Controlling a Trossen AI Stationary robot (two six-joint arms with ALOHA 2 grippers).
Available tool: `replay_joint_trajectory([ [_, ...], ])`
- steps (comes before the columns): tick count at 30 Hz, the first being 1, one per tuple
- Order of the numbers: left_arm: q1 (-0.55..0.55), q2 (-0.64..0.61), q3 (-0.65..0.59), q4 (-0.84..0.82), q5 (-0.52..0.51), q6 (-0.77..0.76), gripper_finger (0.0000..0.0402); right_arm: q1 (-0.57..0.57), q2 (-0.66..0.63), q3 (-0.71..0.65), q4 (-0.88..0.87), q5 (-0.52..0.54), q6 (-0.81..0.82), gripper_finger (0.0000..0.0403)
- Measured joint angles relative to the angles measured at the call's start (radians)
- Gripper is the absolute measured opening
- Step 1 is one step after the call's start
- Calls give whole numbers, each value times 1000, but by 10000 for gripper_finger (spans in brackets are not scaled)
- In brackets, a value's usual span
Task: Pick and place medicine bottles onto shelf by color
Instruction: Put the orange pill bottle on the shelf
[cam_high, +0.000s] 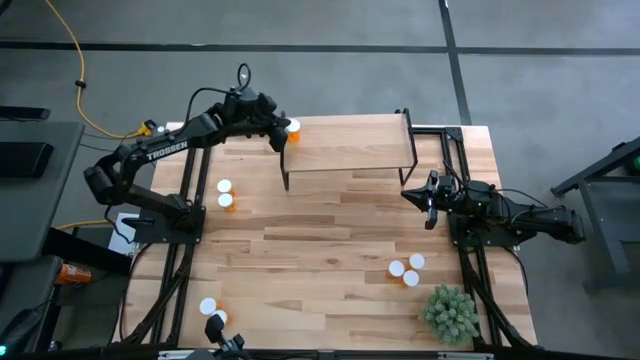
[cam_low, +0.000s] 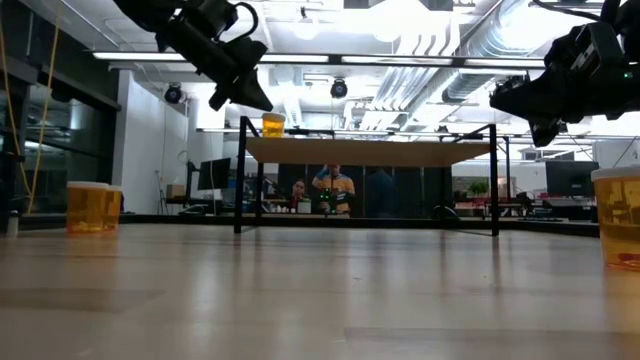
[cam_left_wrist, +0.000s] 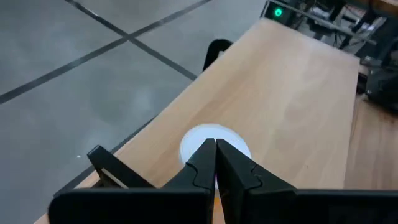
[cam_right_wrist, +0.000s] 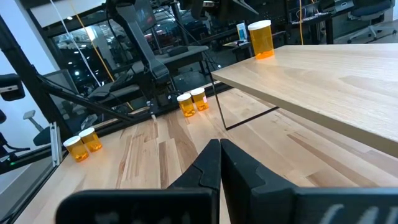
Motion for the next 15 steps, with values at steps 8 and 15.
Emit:
replay_joint_trajectory([
  [8, 6, -1, -38, 9, -12, 10, 0, 0, 0, 0, 0, 0, 0, 0],
  [15, 6, 0, -43, 37, -17, -5, 0, 0, 0, 0, 0, 0, 0, 0],
])
